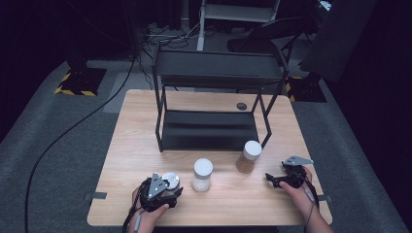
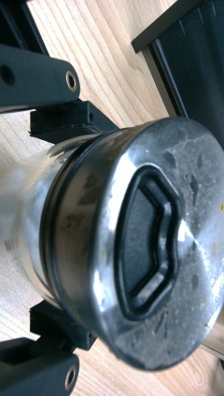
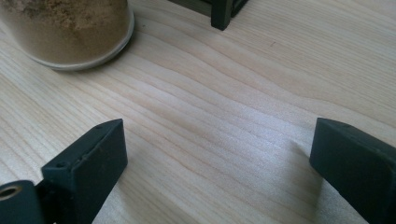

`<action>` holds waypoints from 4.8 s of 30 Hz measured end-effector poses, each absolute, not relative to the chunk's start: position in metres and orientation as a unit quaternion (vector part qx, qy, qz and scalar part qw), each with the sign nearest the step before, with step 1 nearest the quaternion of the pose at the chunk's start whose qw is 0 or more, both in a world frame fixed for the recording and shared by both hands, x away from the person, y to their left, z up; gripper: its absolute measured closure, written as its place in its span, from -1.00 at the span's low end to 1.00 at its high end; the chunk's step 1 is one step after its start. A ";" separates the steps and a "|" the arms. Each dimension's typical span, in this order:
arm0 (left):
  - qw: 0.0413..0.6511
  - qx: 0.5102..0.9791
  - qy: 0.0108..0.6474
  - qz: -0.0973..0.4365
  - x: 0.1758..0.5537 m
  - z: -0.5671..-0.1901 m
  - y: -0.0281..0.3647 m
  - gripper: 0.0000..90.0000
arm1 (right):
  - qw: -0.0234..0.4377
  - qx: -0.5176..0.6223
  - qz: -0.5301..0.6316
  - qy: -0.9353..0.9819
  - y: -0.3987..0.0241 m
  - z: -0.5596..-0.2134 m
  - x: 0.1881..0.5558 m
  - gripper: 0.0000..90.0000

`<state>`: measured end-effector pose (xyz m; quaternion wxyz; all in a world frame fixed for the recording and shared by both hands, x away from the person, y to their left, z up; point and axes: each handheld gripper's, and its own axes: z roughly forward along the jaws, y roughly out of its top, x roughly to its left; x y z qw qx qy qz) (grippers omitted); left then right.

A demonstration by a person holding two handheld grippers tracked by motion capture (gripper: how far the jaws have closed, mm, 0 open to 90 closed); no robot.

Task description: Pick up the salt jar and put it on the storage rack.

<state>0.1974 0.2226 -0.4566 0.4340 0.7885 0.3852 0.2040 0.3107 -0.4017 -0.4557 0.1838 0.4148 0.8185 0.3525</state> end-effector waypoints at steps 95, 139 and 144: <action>0.413 0.794 0.388 0.218 0.379 -0.391 0.186 -0.33 | 0.182 0.416 0.347 0.820 -0.399 -0.455 0.312 -0.99; 0.382 0.798 0.413 0.216 0.405 -0.415 0.172 -0.34 | 0.182 0.416 0.347 0.820 -0.398 -0.455 0.312 -0.99; 0.379 0.798 0.414 0.222 0.404 -0.414 0.171 -0.36 | 0.182 0.416 0.347 0.820 -0.399 -0.455 0.312 -0.99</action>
